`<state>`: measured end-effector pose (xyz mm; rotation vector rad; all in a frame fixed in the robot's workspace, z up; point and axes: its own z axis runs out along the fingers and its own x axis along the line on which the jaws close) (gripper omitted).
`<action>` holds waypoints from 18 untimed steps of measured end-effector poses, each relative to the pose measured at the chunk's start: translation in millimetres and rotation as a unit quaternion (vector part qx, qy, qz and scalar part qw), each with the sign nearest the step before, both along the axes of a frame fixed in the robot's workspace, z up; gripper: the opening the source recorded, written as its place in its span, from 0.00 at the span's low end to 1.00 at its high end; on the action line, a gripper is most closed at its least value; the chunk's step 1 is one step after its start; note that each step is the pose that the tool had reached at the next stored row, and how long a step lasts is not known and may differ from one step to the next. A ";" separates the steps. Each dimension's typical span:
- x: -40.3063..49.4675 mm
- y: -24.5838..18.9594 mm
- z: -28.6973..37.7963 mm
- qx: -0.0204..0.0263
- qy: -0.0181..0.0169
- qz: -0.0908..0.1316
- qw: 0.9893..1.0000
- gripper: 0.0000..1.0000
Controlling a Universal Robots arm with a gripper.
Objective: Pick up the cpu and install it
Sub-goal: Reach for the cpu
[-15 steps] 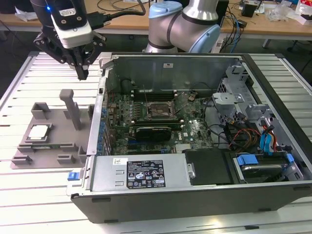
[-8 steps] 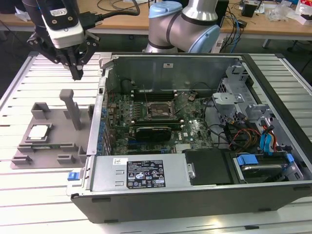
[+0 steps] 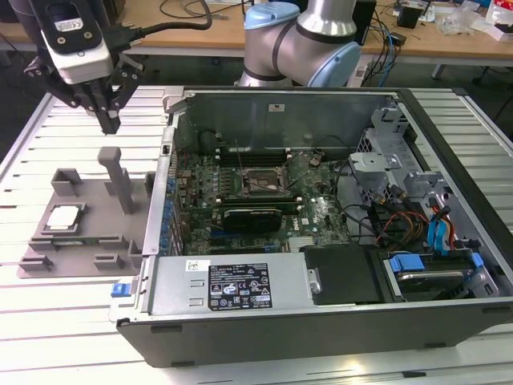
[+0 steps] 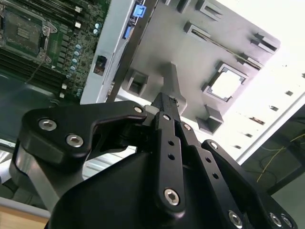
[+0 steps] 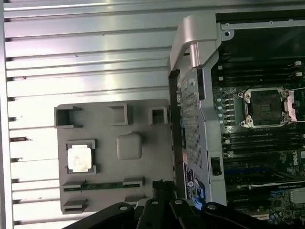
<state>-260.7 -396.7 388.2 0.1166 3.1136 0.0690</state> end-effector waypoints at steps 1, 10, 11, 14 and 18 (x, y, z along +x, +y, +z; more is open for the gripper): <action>-2.7 0.3 -1.2 0.000 0.000 0.000 1.000 0.11; -15.8 4.5 -11.8 0.000 0.000 0.000 1.000 0.11; -17.6 5.0 -13.2 0.000 0.000 0.000 1.000 0.11; -22.8 6.2 -17.1 0.000 0.000 0.000 1.000 0.11; -32.8 8.9 -24.7 0.000 0.000 0.000 1.000 0.11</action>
